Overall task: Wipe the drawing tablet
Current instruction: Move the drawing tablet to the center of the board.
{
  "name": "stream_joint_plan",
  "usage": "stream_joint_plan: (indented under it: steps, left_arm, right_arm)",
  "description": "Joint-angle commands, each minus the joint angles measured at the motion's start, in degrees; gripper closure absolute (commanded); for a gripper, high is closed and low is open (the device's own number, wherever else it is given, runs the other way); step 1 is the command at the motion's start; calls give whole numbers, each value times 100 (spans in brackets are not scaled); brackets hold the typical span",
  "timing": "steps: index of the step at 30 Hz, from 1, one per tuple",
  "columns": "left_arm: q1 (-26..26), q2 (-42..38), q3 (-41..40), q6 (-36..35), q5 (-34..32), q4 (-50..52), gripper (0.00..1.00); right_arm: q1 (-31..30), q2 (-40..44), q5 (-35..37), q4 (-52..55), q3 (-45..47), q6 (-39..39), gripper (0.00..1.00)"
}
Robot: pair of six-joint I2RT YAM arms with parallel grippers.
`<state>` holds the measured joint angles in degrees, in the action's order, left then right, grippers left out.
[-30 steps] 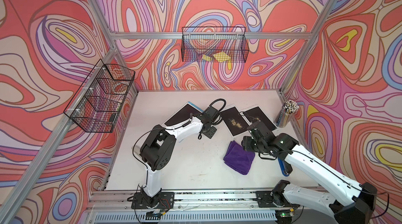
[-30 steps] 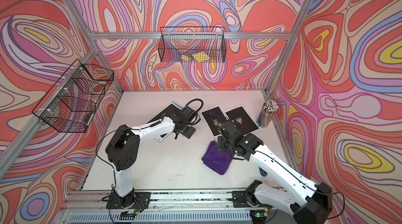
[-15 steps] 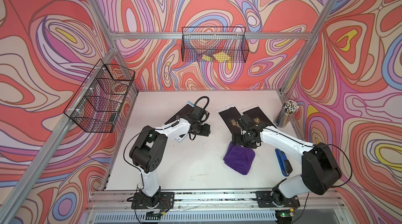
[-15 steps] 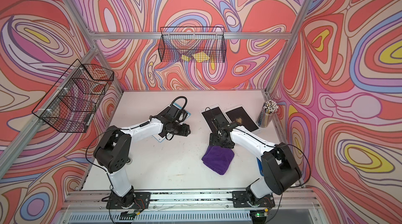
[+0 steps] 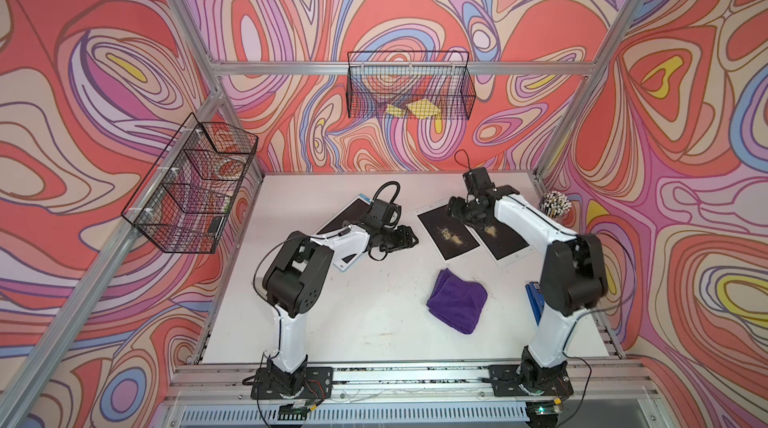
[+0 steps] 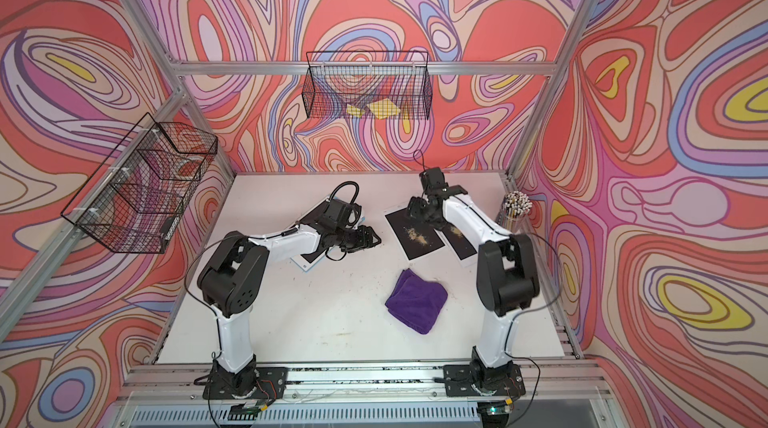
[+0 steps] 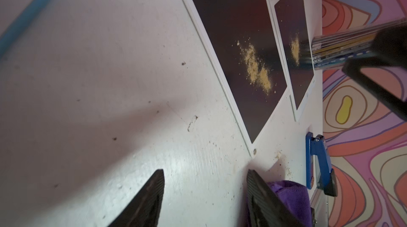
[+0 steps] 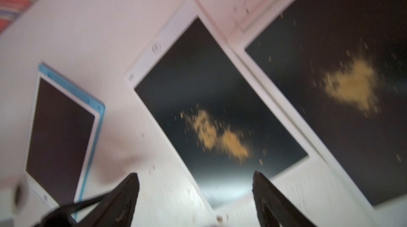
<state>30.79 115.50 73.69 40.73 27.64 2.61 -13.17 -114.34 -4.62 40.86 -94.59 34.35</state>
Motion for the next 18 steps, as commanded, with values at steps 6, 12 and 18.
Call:
stream_joint_plan:
  steps: [6,12,18]
  left_arm:
    - [-90,630,845,472,378,-168,39]
    - [-137,824,1038,454,386,-124,39]
    - [-139,1204,1474,471,394,-24,39]
  right_arm:
    - [265,-2579,-279,816,-3042,-77,17]
    - [383,-3050,-324,843,-3481,-68,17]
    - [418,-3046,-447,753,-3299,-169,18]
